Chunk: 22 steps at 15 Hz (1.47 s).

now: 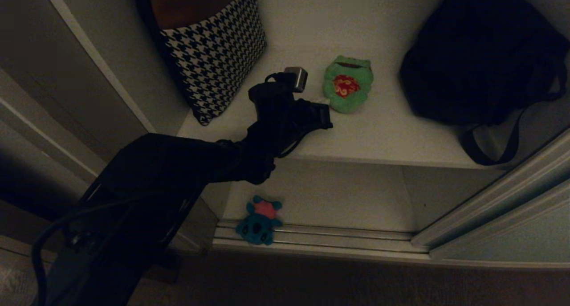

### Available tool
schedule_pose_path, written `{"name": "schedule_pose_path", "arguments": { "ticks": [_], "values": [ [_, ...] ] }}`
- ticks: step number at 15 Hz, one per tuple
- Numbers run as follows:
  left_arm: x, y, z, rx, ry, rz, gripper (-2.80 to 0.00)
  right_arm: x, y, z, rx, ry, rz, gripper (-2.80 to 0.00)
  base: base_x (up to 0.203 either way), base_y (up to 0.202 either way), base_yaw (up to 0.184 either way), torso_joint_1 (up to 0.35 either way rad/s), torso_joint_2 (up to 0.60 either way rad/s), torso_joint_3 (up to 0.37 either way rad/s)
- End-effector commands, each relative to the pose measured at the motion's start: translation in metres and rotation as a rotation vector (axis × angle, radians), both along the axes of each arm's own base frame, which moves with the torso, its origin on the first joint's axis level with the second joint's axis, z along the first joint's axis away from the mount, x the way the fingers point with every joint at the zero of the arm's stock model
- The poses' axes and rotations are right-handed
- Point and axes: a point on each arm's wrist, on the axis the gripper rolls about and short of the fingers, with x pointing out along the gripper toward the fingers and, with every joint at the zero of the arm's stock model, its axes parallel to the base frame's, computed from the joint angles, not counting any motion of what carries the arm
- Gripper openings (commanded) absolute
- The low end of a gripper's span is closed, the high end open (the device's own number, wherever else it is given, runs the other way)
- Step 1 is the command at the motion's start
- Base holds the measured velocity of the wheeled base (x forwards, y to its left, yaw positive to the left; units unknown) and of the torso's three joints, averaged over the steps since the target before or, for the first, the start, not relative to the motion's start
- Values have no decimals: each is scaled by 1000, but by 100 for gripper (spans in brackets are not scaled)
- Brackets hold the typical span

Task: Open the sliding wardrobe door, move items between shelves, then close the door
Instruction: Place the green doll on the lower shelf

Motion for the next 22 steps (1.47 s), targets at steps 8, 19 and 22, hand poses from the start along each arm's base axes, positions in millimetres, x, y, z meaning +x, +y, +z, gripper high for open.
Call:
{"name": "schedule_pose_path", "arguments": {
  "ticks": [8,19,22],
  "values": [
    [-26,11,53,-24,-45,118,-280,0,0,0,-1,-1,2,-280,0,0,0,0,0,0],
    [-58,-2,73,30,13,70,0,0,0,0,1,-1,1,-280,0,0,0,0,0,0],
    [-56,-5,67,43,28,64,0,0,0,0,0,-1,2,-280,0,0,0,0,0,0]
  ]
}}
